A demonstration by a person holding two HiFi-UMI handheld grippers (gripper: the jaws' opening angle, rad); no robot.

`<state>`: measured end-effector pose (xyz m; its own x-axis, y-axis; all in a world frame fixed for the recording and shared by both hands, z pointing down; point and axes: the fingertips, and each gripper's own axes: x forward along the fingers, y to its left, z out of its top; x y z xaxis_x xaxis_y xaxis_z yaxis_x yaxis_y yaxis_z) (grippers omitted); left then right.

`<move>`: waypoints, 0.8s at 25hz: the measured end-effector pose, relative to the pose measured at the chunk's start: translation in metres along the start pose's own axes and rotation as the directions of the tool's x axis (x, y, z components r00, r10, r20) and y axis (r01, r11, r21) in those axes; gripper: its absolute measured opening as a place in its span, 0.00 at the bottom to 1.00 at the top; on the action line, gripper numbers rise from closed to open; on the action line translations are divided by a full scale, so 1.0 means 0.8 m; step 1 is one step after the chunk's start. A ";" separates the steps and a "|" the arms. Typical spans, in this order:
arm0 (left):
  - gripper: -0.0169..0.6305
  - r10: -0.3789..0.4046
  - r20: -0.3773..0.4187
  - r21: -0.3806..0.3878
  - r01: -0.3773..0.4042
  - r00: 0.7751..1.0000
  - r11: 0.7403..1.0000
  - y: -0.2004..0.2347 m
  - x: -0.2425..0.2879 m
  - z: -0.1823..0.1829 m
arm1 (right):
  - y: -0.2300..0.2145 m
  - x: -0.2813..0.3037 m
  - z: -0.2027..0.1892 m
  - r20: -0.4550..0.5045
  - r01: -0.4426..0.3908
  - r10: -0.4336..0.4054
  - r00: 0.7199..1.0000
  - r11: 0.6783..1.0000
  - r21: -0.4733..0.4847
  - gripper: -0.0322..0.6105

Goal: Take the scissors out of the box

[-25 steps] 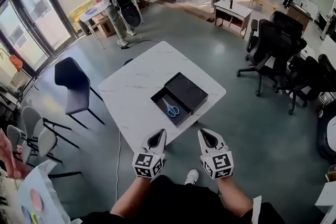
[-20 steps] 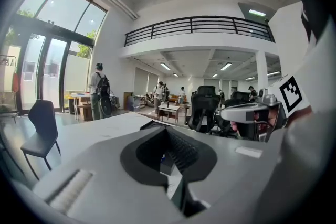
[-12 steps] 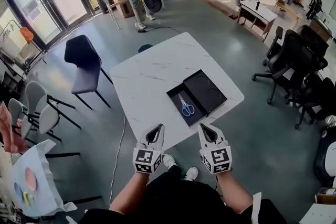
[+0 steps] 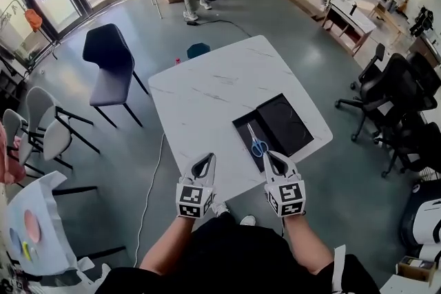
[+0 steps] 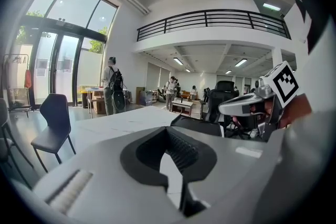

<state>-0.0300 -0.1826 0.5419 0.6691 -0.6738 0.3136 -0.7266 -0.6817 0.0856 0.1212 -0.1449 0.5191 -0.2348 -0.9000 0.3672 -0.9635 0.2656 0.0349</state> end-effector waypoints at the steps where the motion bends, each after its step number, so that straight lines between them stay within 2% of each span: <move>1: 0.04 -0.004 0.005 -0.004 0.004 1.000 1.000 0.005 0.002 0.000 | 0.001 0.007 -0.001 -0.011 0.001 -0.001 1.000 1.000 -0.004 0.06; 6: 0.04 -0.029 0.016 -0.016 0.029 0.999 0.999 0.018 0.009 -0.006 | -0.003 0.028 -0.008 -0.058 0.023 -0.024 0.998 0.999 -0.024 0.06; 11: 0.04 -0.037 0.017 -0.048 0.037 0.999 0.998 0.020 0.019 -0.011 | -0.008 0.045 -0.034 -0.160 0.005 -0.012 0.987 0.999 -0.044 0.06; 16: 0.04 -0.023 -0.009 -0.030 0.023 1.000 0.999 0.024 0.034 -0.025 | -0.018 0.074 -0.072 -0.273 -0.022 0.013 0.962 0.999 -0.030 0.06; 20: 0.04 0.000 -0.034 -0.065 -0.003 0.999 0.998 0.026 0.044 -0.033 | -0.027 0.089 -0.099 -0.365 -0.049 0.023 0.931 0.997 -0.064 0.06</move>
<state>-0.0256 -0.2127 0.5793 0.6632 -0.6639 0.3456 -0.7370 -0.6599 0.1464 0.1354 -0.1872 0.6178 -0.1932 -0.7056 0.6818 -0.9404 0.3315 0.0765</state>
